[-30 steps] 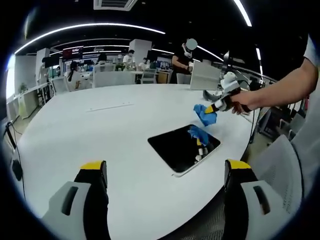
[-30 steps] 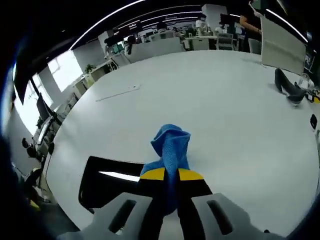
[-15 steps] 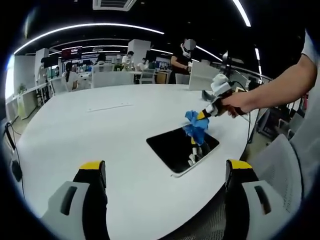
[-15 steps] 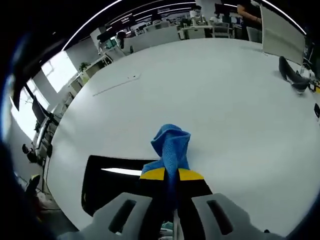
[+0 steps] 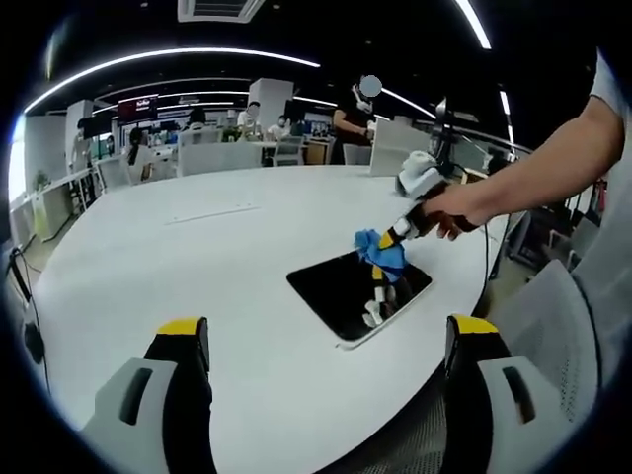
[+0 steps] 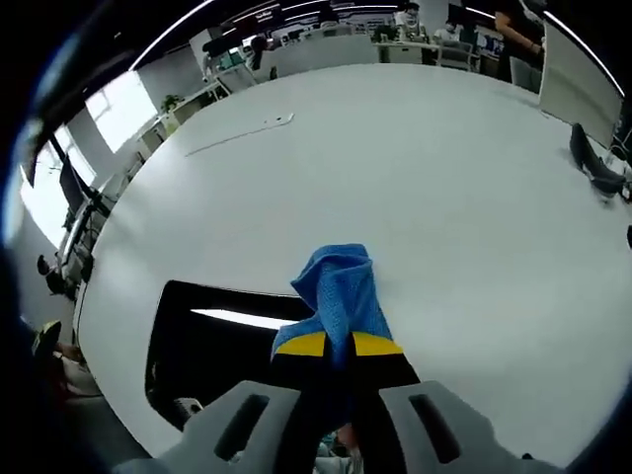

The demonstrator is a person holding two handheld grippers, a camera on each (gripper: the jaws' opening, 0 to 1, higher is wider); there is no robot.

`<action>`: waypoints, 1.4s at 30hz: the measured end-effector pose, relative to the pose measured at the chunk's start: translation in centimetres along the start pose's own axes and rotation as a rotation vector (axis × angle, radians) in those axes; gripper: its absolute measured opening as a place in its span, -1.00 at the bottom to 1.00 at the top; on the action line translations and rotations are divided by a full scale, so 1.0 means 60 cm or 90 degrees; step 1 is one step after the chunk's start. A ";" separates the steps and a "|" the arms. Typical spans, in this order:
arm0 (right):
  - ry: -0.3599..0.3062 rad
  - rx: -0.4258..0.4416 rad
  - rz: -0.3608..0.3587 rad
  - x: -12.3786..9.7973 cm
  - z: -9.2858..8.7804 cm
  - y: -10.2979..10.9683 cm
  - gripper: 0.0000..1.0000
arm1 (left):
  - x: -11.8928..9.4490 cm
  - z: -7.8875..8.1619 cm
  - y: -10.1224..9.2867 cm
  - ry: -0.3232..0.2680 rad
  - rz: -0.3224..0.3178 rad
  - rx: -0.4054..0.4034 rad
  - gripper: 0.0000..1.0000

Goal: Wipe the mirror surface with the cleaning cloth until all visible marks leave the cleaned area.

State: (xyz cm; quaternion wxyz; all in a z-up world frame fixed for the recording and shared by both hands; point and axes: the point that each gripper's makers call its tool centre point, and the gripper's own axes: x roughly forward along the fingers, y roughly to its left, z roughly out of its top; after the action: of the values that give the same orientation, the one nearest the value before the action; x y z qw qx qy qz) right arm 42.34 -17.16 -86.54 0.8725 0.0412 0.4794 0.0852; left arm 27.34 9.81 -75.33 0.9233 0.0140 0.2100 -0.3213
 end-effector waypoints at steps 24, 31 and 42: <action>0.035 0.046 0.050 0.026 -0.001 0.134 -0.98 | 0.000 -0.002 -0.009 0.001 -0.012 0.013 0.96; 0.047 0.044 0.058 0.040 0.002 0.168 -0.98 | 0.003 -0.005 -0.010 0.006 -0.015 0.011 0.98; 0.056 0.020 0.068 0.045 0.002 0.215 -0.98 | 0.000 -0.005 -0.014 0.006 -0.023 0.005 0.98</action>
State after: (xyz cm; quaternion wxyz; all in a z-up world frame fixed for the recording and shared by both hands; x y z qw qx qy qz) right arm 42.44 -4.00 -86.75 0.8441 0.0766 0.5157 0.1257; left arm 26.74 9.19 -75.52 0.9163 0.0156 0.2131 -0.3387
